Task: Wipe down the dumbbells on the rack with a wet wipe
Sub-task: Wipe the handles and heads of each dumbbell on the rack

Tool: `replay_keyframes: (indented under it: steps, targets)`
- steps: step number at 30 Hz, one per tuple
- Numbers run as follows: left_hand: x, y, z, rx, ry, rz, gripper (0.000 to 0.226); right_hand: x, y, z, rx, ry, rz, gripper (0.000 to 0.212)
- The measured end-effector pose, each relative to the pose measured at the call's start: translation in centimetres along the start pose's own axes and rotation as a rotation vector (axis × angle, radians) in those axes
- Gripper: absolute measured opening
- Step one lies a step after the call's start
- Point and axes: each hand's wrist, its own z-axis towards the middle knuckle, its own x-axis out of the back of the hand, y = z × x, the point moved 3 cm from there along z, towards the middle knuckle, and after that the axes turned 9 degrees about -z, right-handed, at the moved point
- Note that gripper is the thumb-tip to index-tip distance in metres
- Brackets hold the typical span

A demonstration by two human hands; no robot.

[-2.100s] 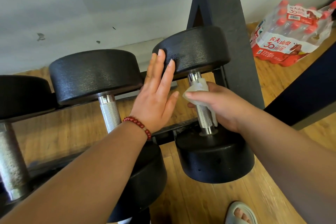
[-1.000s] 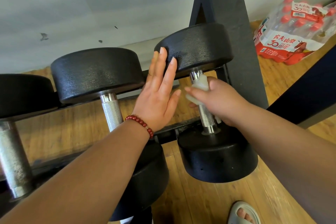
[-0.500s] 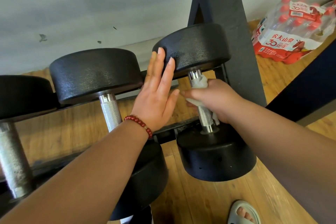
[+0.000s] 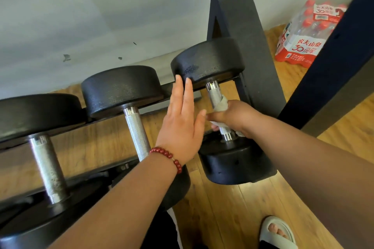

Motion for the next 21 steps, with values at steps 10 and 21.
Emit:
replay_keyframes:
  steps: [10,21]
  targets:
    - [-5.5,1.5,-4.7,0.392,-0.090,-0.321,0.056,0.4,0.5,0.2,0.039,0.075,-0.068,0.060]
    - [-7.6,0.3,-5.4,0.504,0.143,-0.617,0.059,0.7,1.2,0.6,0.042,-0.023,0.143,0.052]
